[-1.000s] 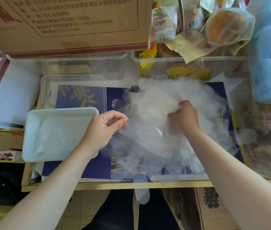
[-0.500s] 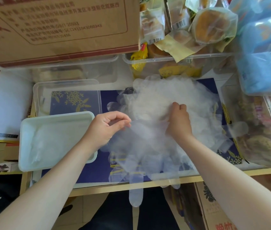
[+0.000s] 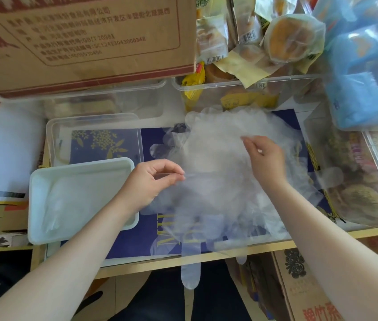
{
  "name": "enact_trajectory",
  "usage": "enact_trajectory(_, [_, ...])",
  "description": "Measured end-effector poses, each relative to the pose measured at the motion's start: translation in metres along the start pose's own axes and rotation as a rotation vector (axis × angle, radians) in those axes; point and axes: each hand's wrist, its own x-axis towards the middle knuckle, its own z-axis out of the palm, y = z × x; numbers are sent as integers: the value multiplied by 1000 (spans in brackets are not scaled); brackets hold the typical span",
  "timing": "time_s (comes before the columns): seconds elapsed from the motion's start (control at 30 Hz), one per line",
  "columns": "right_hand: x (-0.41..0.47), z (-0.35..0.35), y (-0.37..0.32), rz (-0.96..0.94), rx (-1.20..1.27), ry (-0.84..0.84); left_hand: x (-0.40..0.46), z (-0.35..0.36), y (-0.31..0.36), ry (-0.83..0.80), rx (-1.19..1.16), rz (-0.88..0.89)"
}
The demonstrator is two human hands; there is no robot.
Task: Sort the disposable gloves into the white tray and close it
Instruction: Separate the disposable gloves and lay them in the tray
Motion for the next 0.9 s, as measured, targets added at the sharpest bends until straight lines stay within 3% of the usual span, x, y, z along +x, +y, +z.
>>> enact_trajectory(0.1, [2,-17,-22,83,345,-66,-1,-1,16,23,-67,51])
enact_trajectory(0.23, [-4,-42,-57,88,605,-325,-2,-3,46,-1,-157,134])
enact_trajectory(0.47, [-17,-78,-112,94,682,-609,-4,-9,106,8,-228,297])
enact_trajectory(0.77, [-41,-80,-137,117,691,-556,-17,-16,128,18,-217,227])
enact_trajectory(0.9, [-53,-62,-132,206,611,-373,-32,-15,121,-7,-259,221])
